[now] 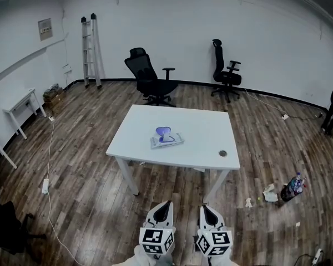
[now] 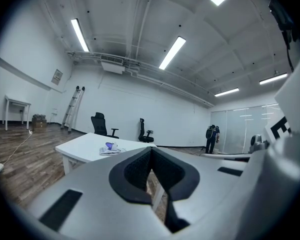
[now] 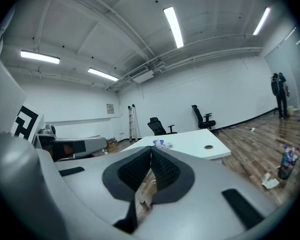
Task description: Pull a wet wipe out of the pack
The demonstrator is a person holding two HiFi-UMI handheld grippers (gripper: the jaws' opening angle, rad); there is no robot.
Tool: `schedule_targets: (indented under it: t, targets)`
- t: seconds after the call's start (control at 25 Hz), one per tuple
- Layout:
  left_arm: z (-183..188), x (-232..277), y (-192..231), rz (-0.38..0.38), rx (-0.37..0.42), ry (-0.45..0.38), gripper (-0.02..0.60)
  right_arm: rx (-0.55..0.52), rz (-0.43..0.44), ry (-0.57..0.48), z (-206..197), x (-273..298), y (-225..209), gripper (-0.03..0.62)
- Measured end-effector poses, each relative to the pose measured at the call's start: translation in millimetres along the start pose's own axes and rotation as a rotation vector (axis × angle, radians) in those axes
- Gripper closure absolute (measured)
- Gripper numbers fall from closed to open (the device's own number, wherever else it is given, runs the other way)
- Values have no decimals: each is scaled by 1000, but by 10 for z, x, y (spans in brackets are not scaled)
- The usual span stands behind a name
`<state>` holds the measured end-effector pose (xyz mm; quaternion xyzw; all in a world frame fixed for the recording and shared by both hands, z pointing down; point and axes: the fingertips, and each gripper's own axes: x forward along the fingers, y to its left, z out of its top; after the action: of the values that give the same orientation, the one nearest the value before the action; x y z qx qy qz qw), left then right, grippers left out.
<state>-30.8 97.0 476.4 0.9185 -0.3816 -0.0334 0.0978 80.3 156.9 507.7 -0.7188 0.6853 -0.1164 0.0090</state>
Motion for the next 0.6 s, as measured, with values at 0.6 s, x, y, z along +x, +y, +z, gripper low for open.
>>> schedule_targets:
  t: [0.6]
  targets:
    - [97, 694, 329, -8, 17, -20, 584, -10, 5, -23, 168, 723, -136, 585]
